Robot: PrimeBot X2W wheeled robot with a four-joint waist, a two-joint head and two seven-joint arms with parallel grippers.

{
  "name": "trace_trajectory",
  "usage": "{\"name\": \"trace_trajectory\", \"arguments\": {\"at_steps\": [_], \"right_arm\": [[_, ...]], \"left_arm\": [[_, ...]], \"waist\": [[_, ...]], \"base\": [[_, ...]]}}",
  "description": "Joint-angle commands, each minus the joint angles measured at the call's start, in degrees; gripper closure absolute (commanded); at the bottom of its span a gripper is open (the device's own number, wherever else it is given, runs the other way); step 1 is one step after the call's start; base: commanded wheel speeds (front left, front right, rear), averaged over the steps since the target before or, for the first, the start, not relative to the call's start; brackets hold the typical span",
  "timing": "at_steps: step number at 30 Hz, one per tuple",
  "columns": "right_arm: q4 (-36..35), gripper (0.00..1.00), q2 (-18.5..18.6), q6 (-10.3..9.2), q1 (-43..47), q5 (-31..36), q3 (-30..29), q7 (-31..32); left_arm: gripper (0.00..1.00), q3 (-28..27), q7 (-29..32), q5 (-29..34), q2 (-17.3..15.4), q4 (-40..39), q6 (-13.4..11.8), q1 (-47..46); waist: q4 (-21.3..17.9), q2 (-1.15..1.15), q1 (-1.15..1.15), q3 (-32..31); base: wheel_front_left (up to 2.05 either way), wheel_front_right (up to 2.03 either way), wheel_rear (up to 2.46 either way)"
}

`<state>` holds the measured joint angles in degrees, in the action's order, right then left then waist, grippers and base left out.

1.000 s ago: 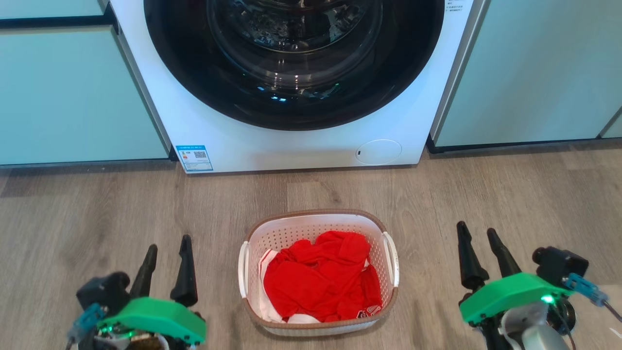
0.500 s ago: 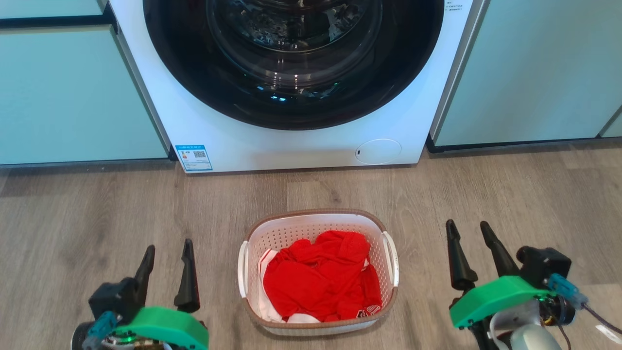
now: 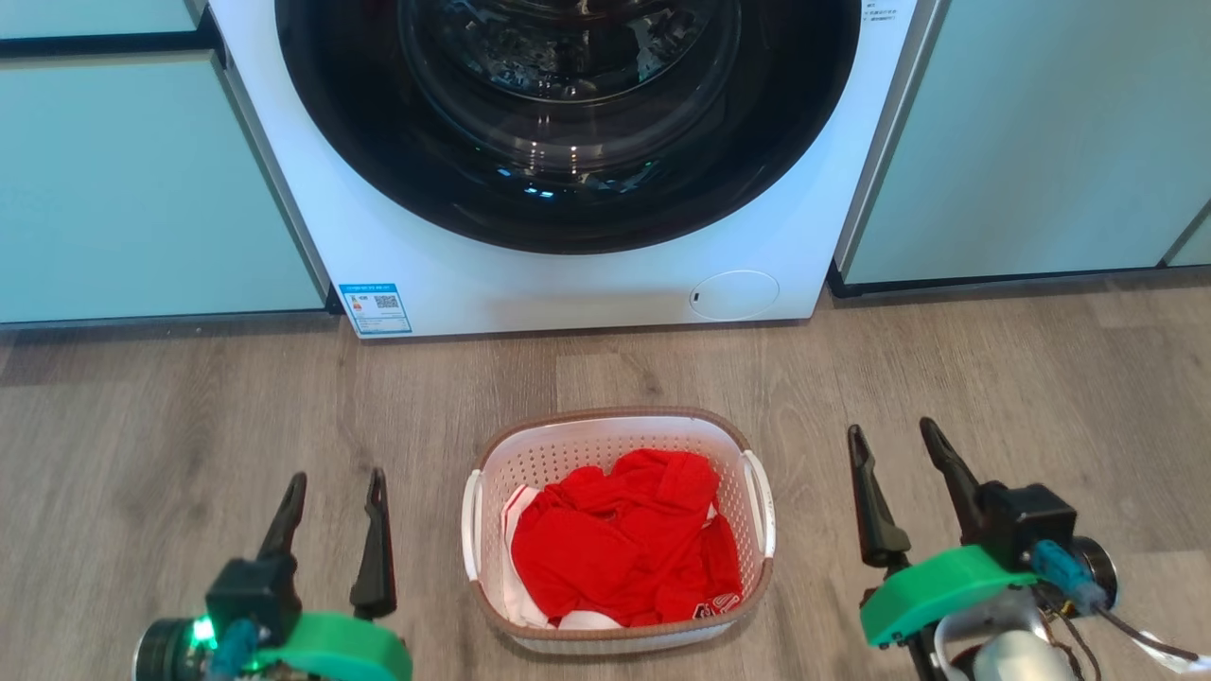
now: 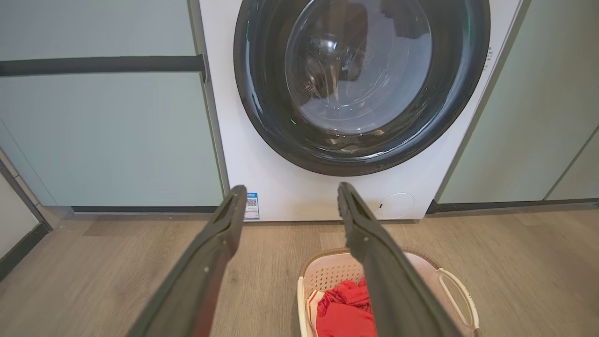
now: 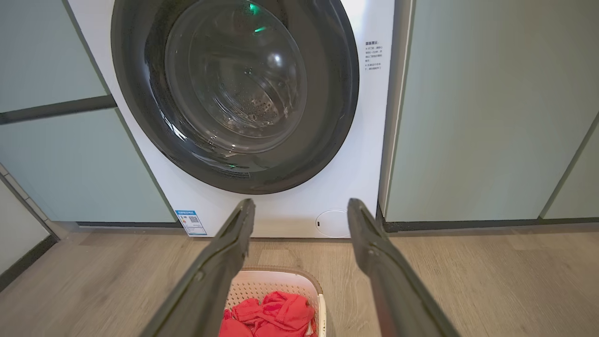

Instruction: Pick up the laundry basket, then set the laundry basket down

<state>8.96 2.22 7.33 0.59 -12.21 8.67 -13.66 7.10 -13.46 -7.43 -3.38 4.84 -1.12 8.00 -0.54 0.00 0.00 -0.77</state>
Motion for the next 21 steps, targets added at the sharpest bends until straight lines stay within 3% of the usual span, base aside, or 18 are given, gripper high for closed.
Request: {"name": "trace_trajectory", "arguments": {"at_steps": [1,21], "right_arm": [[-2.4,0.00,0.6,0.15,-0.7,1.9,1.6,-0.9],[-2.1,0.00,0.7,0.16,-0.5,3.4,2.0,-1.3]], "left_arm": [[0.00,-1.4,-1.1,1.9,0.0,-2.0,-0.3,-1.0],[0.00,-2.0,-1.5,3.6,0.4,-1.3,0.4,-0.6]], "waist": [[0.0,0.00,0.00,0.0],[-0.1,0.00,0.00,0.0]], "base": [[0.00,0.00,0.00],[0.00,0.00,0.00]]}}
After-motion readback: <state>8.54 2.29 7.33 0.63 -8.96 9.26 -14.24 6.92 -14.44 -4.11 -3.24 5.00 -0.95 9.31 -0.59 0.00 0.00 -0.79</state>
